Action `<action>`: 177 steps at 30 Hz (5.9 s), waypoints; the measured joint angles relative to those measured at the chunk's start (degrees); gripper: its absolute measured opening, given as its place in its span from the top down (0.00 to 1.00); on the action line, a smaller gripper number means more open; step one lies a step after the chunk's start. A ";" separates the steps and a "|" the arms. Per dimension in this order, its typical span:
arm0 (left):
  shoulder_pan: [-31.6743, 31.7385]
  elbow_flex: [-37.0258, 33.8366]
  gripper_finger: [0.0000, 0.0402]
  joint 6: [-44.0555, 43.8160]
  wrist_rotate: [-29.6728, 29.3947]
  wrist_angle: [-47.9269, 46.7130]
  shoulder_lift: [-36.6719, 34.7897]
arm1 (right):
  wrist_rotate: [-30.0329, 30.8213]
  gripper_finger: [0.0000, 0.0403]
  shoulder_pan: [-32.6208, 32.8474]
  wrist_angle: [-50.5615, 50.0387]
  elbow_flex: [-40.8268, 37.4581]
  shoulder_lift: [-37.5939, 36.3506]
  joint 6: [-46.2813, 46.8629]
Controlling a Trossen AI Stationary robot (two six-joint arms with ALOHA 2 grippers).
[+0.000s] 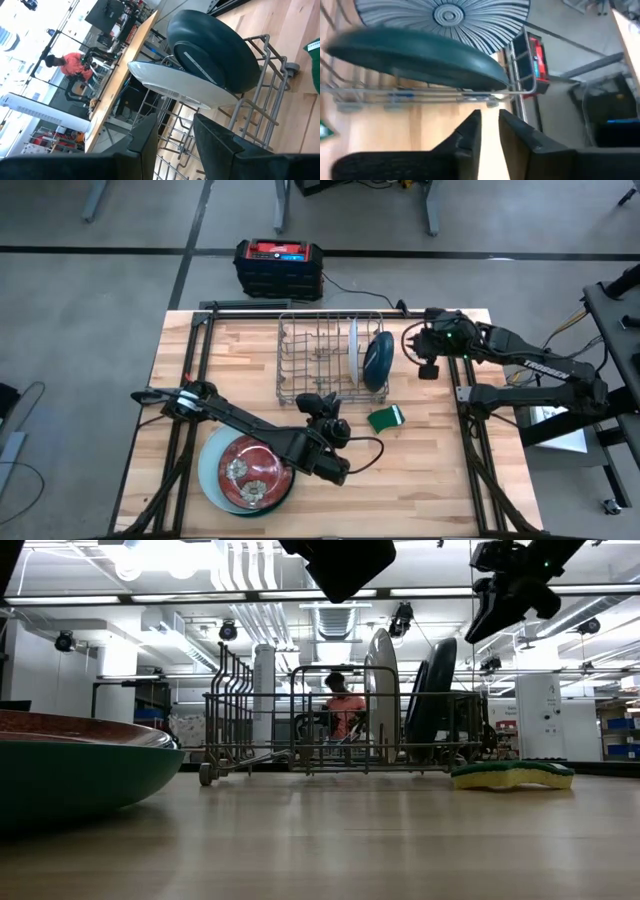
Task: Sort dishes
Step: Adjust the dark green plate into the dish rack
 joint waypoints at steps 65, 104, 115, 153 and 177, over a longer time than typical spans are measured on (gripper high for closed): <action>0.07 0.00 0.71 0.00 -0.02 -0.01 0.00 | 1.27 1.00 -0.37 28.64 -1.42 9.31 -32.30; 0.07 0.00 0.71 0.00 -0.02 -0.01 0.00 | 1.39 0.67 -3.85 28.31 -1.90 15.53 -25.85; 0.07 0.00 0.71 0.01 -0.02 -0.01 0.00 | 4.16 0.54 -3.83 28.61 -1.90 15.53 -28.79; 0.07 0.00 0.71 0.01 0.00 -0.02 0.00 | 6.42 0.69 -3.63 28.71 -1.86 14.22 -30.51; 0.09 0.00 0.71 -0.24 0.00 -0.61 0.00 | -7.90 1.00 -3.69 28.44 -1.90 6.07 -33.51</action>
